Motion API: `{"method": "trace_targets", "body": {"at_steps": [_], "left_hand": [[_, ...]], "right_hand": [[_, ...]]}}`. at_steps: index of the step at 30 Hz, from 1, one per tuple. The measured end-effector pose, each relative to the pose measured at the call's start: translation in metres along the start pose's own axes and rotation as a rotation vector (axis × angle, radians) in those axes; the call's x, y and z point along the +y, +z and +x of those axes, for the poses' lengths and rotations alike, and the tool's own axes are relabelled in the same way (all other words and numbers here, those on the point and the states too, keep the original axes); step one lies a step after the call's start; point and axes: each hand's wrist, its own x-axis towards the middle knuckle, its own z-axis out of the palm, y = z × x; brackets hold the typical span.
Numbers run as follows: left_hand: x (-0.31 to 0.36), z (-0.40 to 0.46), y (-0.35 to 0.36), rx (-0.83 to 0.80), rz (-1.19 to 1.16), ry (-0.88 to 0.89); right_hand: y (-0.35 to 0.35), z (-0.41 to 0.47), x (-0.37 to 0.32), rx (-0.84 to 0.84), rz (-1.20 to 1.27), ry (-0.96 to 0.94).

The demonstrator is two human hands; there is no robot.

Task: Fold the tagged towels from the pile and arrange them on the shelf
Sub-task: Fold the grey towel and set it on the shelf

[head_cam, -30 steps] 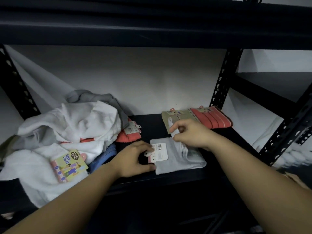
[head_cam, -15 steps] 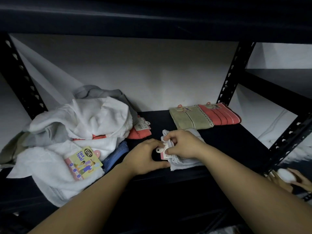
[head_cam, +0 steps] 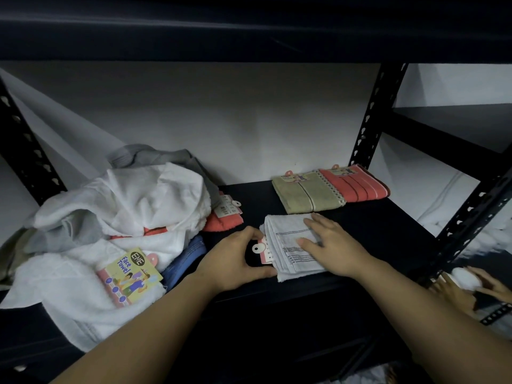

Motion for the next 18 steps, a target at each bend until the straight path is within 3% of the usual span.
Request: {"method": "trace_targets", "body": {"at_steps": [5,9,15,18], "left_hand": [[0.001,-0.001,-0.001,-0.004,-0.013,-0.009],[0.004,-0.001,-0.002,-0.001,-0.021,-0.015],[0.004,-0.003,-0.002,0.009,-0.027,-0.038],[0.005,-0.002,-0.002,0.014,-0.050,-0.049]], "right_hand": [[-0.005,0.003,-0.001,-0.066,-0.097,-0.018],[-0.011,0.012,-0.013,-0.010,-0.143,-0.021],[0.004,0.018,-0.012,-0.136,-0.182,0.026],[-0.004,0.020,-0.022,-0.064,-0.275,-0.032]]}}
